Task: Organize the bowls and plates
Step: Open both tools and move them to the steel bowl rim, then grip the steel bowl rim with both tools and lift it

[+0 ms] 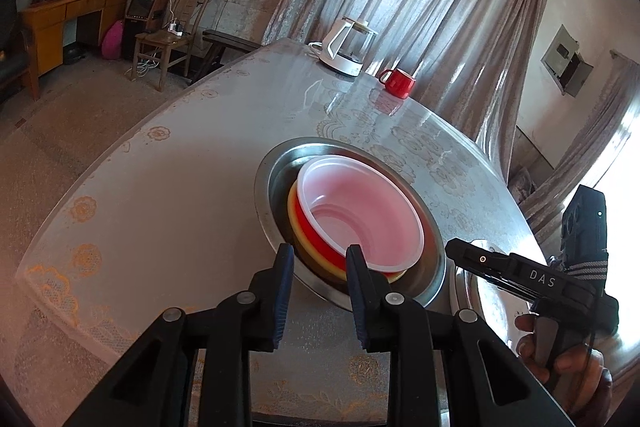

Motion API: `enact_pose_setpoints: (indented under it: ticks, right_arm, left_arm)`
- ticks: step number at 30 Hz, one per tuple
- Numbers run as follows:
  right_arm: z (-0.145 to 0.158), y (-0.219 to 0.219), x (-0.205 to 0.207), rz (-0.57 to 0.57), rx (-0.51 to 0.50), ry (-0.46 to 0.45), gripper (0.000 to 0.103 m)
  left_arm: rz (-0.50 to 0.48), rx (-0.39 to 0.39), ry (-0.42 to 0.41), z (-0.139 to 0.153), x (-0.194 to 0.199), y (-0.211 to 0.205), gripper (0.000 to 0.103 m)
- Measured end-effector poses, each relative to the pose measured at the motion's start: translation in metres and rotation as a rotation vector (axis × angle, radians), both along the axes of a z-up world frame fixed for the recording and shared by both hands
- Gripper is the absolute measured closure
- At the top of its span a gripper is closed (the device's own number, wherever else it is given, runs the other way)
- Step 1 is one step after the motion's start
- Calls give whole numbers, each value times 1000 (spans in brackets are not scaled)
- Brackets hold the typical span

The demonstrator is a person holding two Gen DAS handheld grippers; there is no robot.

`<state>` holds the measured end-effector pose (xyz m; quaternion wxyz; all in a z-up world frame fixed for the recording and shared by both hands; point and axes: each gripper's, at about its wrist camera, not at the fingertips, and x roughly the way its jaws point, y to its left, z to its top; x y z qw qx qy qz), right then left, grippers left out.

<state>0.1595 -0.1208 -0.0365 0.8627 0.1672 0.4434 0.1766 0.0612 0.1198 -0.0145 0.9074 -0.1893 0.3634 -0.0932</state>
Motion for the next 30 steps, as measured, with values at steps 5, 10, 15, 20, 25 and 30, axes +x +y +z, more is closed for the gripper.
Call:
enact_pose_setpoints:
  ticks: [5, 10, 15, 20, 25, 30]
  right_arm:
    - [4, -1, 0, -9, -57, -27, 56]
    - [8, -4, -3, -4, -27, -57, 28]
    - [4, -14, -1, -47, -53, -49, 24]
    - [13, -23, 0, -56, -46, -75, 21]
    - [20, -24, 1, -38, -61, -108, 60]
    - [19, -19, 9, 11, -43, -93, 73]
  left_arm:
    - [30, -15, 3, 0, 0, 10, 69]
    - [70, -21, 21, -2, 1, 23, 68]
    - [115, -32, 51, -10, 3, 37, 68]
    - [132, -49, 49, -13, 3, 43, 68]
    - [122, -56, 31, -13, 3, 43, 64]
    - [106, -79, 36, -16, 9, 43, 54]
